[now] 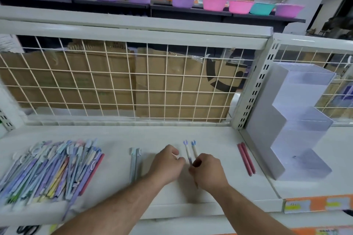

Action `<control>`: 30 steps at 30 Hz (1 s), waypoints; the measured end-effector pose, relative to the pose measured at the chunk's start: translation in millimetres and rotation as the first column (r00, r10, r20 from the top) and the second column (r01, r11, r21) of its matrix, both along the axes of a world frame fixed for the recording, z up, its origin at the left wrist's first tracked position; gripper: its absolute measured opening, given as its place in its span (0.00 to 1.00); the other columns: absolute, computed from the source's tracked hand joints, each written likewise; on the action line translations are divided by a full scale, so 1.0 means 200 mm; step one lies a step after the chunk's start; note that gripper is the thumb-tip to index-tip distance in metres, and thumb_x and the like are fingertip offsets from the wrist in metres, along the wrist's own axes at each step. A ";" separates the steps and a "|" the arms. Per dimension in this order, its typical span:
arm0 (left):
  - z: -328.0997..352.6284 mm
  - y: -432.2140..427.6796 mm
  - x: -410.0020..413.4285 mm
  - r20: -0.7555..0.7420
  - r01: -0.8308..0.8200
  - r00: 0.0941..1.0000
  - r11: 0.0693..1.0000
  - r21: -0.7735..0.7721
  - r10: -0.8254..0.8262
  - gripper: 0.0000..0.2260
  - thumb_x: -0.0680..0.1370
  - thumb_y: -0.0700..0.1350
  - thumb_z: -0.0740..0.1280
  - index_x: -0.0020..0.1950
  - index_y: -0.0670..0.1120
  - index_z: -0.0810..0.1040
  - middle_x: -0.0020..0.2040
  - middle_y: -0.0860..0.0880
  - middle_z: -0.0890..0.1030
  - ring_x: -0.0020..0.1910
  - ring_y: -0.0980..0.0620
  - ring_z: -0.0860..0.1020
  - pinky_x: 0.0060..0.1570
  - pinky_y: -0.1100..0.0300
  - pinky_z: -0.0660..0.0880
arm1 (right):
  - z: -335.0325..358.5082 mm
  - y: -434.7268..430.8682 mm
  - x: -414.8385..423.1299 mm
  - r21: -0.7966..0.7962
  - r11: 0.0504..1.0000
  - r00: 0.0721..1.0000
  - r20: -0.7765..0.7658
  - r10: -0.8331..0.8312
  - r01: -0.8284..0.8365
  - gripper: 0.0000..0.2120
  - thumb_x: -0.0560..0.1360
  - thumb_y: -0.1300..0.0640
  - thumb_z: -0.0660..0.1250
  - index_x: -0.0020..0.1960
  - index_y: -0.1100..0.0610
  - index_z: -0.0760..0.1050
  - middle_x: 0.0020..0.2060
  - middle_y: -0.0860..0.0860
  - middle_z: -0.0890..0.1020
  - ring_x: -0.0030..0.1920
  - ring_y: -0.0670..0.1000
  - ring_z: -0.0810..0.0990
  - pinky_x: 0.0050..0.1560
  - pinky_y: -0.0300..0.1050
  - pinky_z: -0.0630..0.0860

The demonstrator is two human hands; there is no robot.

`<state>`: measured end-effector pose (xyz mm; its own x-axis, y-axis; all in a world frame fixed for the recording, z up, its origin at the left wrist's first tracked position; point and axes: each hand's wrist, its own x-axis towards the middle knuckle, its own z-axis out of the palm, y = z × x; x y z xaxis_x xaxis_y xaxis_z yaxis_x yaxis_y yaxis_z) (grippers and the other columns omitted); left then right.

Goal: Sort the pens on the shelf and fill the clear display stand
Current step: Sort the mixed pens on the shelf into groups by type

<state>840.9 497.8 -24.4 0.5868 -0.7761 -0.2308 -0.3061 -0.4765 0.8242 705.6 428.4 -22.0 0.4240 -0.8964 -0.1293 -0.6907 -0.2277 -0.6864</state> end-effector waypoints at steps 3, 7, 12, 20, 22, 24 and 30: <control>-0.02 -0.02 -0.03 0.082 0.022 0.996 1.000 0.013 -0.023 0.11 0.74 0.52 0.67 0.55 0.55 0.73 0.45 0.57 0.78 0.43 0.60 0.78 0.34 0.64 0.70 | -0.02 -0.07 -0.01 -0.040 0.999 0.996 -0.081 0.031 -0.035 0.04 0.72 0.58 0.67 0.39 0.57 0.75 0.34 0.51 0.81 0.30 0.51 0.79 0.26 0.39 0.73; -0.04 -0.02 -0.03 0.127 0.001 0.992 1.000 0.014 -0.003 0.12 0.73 0.51 0.67 0.55 0.54 0.73 0.43 0.56 0.78 0.42 0.58 0.78 0.36 0.62 0.71 | -0.05 -0.12 0.02 -0.090 0.993 0.983 -0.171 0.066 -0.082 0.05 0.75 0.56 0.64 0.42 0.56 0.72 0.40 0.52 0.81 0.39 0.55 0.82 0.37 0.46 0.80; -0.05 -0.01 -0.01 0.116 -0.029 0.993 0.999 0.016 0.027 0.13 0.70 0.53 0.66 0.54 0.54 0.73 0.42 0.56 0.79 0.41 0.58 0.78 0.35 0.62 0.71 | -0.10 -0.15 0.02 -0.213 0.970 0.963 -0.262 0.058 -0.116 0.08 0.80 0.47 0.59 0.49 0.52 0.67 0.46 0.51 0.78 0.45 0.55 0.80 0.43 0.47 0.76; -0.06 0.04 0.03 0.224 -0.040 0.974 0.999 0.018 0.035 0.11 0.74 0.51 0.66 0.56 0.53 0.73 0.45 0.56 0.79 0.43 0.60 0.77 0.35 0.65 0.68 | -0.10 -0.12 0.06 -0.295 0.947 0.975 -0.215 0.064 -0.127 0.11 0.77 0.45 0.61 0.51 0.51 0.66 0.44 0.47 0.72 0.39 0.54 0.75 0.38 0.45 0.69; -0.05 0.07 0.05 0.300 -0.037 0.954 0.999 0.022 0.028 0.12 0.75 0.52 0.65 0.57 0.53 0.73 0.48 0.56 0.78 0.46 0.58 0.76 0.39 0.64 0.69 | -0.09 -0.08 0.10 -0.328 0.932 0.976 -0.197 0.095 -0.156 0.13 0.76 0.44 0.63 0.55 0.51 0.69 0.45 0.45 0.71 0.40 0.53 0.76 0.38 0.44 0.68; -0.03 0.12 0.10 0.373 -0.025 0.928 0.999 0.037 0.009 0.12 0.76 0.52 0.65 0.59 0.52 0.73 0.51 0.55 0.77 0.48 0.55 0.76 0.44 0.61 0.71 | -0.09 -0.03 0.15 -0.368 0.908 0.973 -0.179 0.143 -0.201 0.14 0.76 0.43 0.64 0.56 0.50 0.71 0.49 0.46 0.74 0.44 0.52 0.79 0.37 0.42 0.67; 0.02 0.34 0.30 0.528 -0.061 0.849 0.992 0.112 -0.008 0.13 0.76 0.53 0.62 0.59 0.52 0.71 0.56 0.52 0.75 0.49 0.52 0.76 0.48 0.57 0.72 | -0.06 0.13 0.33 -0.386 0.885 0.965 -0.145 0.221 -0.260 0.16 0.75 0.43 0.64 0.59 0.49 0.74 0.54 0.44 0.77 0.52 0.48 0.79 0.40 0.42 0.68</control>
